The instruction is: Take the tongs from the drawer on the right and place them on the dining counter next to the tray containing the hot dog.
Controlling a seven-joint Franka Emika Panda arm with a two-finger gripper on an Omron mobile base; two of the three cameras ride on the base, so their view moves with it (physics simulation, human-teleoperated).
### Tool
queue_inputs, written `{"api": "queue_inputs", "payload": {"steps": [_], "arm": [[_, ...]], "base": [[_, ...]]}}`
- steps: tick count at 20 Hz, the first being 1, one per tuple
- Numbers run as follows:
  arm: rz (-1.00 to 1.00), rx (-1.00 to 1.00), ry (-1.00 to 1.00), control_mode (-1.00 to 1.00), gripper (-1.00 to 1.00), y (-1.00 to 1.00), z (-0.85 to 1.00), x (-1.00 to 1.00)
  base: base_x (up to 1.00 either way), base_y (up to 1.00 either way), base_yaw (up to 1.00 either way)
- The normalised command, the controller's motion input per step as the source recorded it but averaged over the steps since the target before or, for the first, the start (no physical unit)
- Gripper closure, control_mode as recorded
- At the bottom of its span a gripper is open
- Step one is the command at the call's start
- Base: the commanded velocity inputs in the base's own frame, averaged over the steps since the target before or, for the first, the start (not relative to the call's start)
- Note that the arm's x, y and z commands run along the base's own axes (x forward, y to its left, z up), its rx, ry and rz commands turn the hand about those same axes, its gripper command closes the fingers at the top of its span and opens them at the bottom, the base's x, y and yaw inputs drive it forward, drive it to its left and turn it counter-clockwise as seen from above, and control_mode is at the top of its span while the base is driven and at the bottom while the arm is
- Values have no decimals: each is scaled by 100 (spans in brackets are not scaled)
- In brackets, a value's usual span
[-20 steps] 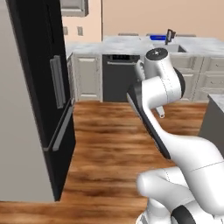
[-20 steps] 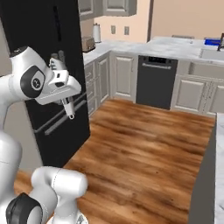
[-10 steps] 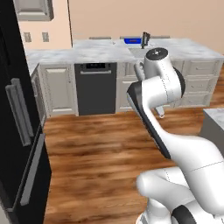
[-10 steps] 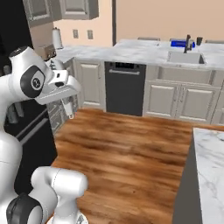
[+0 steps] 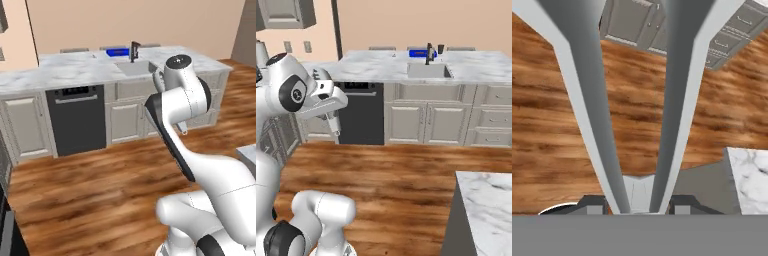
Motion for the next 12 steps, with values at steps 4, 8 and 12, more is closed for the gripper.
{"api": "queue_inputs", "payload": {"steps": [4,8,12], "arm": [[0,0,0,100,100,0,0,0],[0,0,0,100,100,0,0,0],[0,0,0,100,100,0,0,0]], "base": [[100,27,-40],[100,47,-41],[100,45,-46]]}}
